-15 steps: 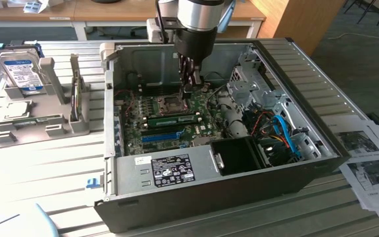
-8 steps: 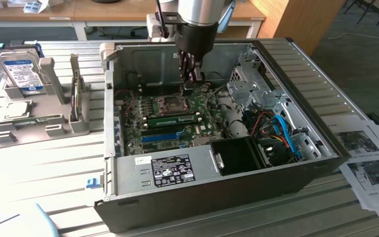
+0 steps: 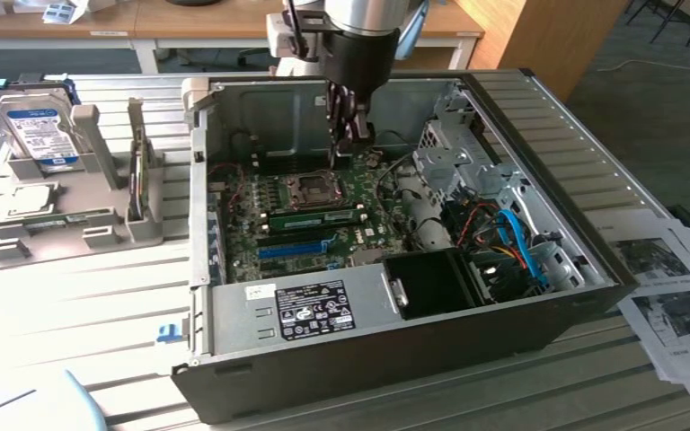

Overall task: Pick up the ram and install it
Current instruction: 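Insert the ram into the slot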

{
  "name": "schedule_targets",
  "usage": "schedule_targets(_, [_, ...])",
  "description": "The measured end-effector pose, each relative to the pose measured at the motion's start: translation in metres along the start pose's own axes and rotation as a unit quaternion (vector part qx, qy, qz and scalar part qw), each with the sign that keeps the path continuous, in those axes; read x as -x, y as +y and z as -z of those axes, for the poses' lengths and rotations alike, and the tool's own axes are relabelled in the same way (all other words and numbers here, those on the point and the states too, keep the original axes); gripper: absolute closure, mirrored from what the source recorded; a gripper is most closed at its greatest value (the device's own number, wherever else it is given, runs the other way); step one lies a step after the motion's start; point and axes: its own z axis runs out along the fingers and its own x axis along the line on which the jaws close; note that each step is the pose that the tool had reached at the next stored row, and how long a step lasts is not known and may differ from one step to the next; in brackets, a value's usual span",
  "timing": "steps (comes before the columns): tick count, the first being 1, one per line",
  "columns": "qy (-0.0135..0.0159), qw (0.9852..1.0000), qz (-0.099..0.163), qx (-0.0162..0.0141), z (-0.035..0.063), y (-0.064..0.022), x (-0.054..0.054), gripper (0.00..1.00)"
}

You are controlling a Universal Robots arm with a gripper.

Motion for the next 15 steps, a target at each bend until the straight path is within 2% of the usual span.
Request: schedule_targets(15, [0.0000,1.0000,0.000,0.0000,0.0188,0.0005,0.000,0.82])
